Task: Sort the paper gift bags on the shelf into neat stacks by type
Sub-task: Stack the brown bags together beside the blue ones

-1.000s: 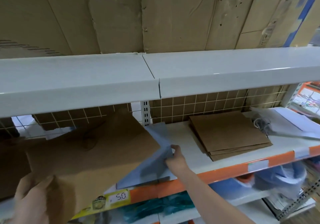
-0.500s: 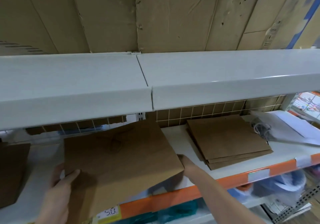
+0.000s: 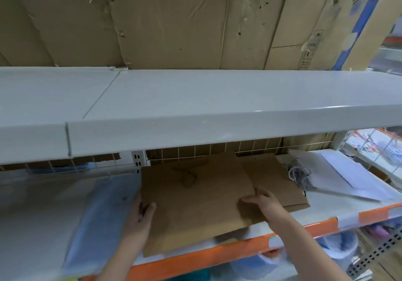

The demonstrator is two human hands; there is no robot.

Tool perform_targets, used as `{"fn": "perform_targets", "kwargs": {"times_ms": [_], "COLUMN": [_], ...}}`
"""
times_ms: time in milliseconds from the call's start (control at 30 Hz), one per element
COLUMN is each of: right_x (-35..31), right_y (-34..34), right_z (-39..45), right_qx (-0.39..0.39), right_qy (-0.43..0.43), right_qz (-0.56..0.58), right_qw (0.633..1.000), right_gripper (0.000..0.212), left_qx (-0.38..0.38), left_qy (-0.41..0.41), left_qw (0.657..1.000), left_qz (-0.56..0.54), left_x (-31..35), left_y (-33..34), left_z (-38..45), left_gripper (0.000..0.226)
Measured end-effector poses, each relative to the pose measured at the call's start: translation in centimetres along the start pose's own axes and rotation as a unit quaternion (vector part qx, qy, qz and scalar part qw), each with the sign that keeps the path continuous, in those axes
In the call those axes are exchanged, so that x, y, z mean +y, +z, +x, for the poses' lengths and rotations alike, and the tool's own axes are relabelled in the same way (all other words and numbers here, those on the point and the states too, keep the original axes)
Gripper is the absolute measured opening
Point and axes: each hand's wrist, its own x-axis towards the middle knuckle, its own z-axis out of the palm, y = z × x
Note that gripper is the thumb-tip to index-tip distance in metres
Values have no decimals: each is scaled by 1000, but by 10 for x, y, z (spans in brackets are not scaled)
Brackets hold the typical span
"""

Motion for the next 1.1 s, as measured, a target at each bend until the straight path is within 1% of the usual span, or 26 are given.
{"fn": "perform_targets", "kwargs": {"times_ms": [33, 67, 133, 167, 200, 233, 300, 333, 367, 400, 433, 500, 533, 567, 600, 633, 700, 800, 867, 933, 1000, 1033, 1067, 1100], "right_x": [-1, -1, -4, -7, -7, -7, -2, 4, 4, 4, 4, 7, 9, 9, 9, 9, 9, 8, 6, 4, 3, 4, 5, 5], "right_y": [-14, -29, -52, -61, -71, -78, -90, -94, -93, -91, -88, -84, -82, -79, -77, -74, -71, -65, -56, -47, -34, -26, -16, -4], "right_z": [5, 12, 24, 28, 36, 44, 63, 74, 71, 66, 60, 56, 59, 57, 58, 55, 54, 51, 48, 43, 38, 33, 27, 22], "right_qx": [6, 10, 29, 39, 46, 61, 87, 102, 127, 155, 188, 222, 217, 197, 174, 155, 154, 157, 151, 140, 127, 121, 116, 111], "right_qy": [-2, -8, -12, -14, -18, -20, -33, -46, -59, -77, -98, -138, -163, -174, -186, -189, -197, -194, -182, -179, -194, -200, -207, -210], "right_qz": [13, 16, 22, 22, 22, 0, -57, -102, -166, -243, -319, -457, -506, -541, -546, -541, -532, -551, -527, -487, -465, -464, -462, -459], "right_qw": [1000, 1000, 999, 999, 999, 998, 994, 988, 976, 955, 924, 850, 819, 799, 798, 805, 809, 796, 816, 843, 855, 855, 854, 856], "right_gripper": [83, 82, 70, 61, 56, 58, 71, 72, 67, 60, 53, 44, 42, 41, 40, 37, 33, 41, 41, 37, 33, 32, 32, 32], "left_qx": [-16, -27, -36, -31, -28, -28, -24, -24, -20, -11, -5, -1, -2, -2, -1, 2, 4, -13, -36, -50, -33, -6, 0, 8], "left_qy": [-1, -8, -9, -4, 5, 11, 26, 28, 33, 42, 46, 43, 45, 48, 47, 46, 45, 46, 46, 61, 93, 128, 148, 152], "left_qw": [998, 991, 952, 934, 920, 907, 880, 871, 869, 870, 873, 873, 873, 871, 869, 869, 868, 865, 861, 865, 871, 866, 861, 848], "left_qz": [55, 133, 303, 355, 390, 420, 474, 489, 494, 491, 485, 486, 486, 488, 492, 493, 494, 500, 505, 495, 481, 483, 486, 507], "left_x": [-2, -7, -10, -10, -10, -9, -13, -16, -19, -22, -25, -28, -28, -28, -27, -27, -25, -24, -25, -24, -26, -29, -32, -36], "left_y": [11, 19, 33, 39, 44, 48, 54, 55, 55, 54, 55, 55, 56, 56, 57, 58, 58, 55, 49, 41, 27, 17, 4, -9], "left_z": [0, 2, 1, 0, -3, -6, -9, -11, -13, -13, -13, -11, -9, -9, -10, -10, -11, -10, -7, -4, -7, -8, -8, -10], "left_gripper": [53, 58, 52, 49, 48, 50, 56, 60, 69, 78, 81, 65, 58, 55, 54, 54, 53, 53, 54, 54, 50, 46, 45, 44]}}
